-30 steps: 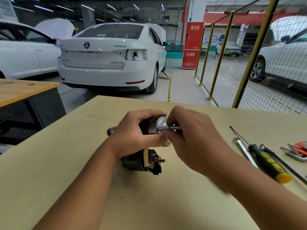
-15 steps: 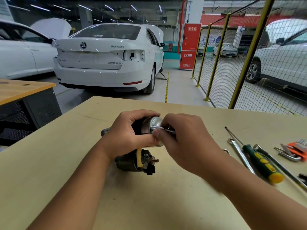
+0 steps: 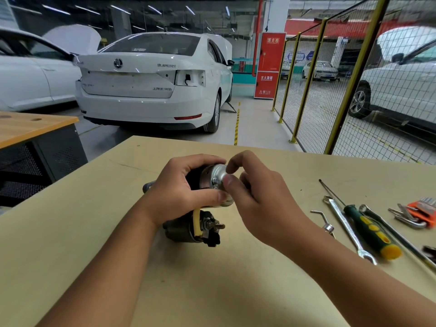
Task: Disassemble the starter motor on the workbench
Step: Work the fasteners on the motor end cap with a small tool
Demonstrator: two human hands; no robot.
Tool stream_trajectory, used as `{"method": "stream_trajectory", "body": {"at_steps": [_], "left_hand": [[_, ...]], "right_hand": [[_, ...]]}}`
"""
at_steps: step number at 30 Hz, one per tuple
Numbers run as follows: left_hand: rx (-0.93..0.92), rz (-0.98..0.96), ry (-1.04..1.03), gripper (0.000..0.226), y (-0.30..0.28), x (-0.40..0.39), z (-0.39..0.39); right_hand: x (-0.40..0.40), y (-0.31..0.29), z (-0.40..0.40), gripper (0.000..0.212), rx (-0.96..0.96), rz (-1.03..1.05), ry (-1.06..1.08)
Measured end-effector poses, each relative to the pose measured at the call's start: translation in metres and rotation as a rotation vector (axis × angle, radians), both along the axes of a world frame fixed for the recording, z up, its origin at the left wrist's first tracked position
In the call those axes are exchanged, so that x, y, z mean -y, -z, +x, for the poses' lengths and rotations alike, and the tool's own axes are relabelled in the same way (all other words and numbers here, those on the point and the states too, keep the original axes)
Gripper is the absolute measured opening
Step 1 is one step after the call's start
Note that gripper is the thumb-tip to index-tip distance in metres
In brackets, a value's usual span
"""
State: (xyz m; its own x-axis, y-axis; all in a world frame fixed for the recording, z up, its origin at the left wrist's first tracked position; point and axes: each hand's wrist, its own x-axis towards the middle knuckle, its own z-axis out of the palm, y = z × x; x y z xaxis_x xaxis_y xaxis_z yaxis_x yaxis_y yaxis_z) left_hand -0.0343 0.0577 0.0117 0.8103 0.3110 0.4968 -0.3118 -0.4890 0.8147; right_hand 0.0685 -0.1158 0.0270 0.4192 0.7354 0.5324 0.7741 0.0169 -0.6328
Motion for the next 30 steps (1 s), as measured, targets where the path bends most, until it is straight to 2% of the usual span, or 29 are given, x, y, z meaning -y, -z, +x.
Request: {"method": "stream_trajectory", "body": {"at_steps": [6,10,14,20,26,30], "left_hand": [[-0.03,0.044,0.01,0.055,0.002,0.003,0.004],[-0.032,0.095,0.001,0.054,0.002,0.006,0.006],[-0.031,0.142,-0.009,0.05,0.001,0.008,0.007],[-0.047,0.177,0.008,0.042,0.0,0.01,0.008],[-0.011,0.179,-0.016,0.051,0.003,0.007,0.008],[-0.002,0.165,-0.01,0.05,0.003,0.007,0.008]], "right_hand": [[-0.002,-0.002,0.001,0.011,0.042,-0.025,0.045],[0.001,-0.004,-0.003,0.015,0.199,-0.124,0.065],[0.003,-0.006,-0.009,0.017,0.248,-0.196,0.065],[0.005,-0.012,-0.014,0.007,0.325,-0.185,0.101],[0.006,-0.012,-0.017,0.031,0.312,-0.289,0.212],[0.004,-0.015,-0.019,0.03,0.327,-0.32,0.236]]}}
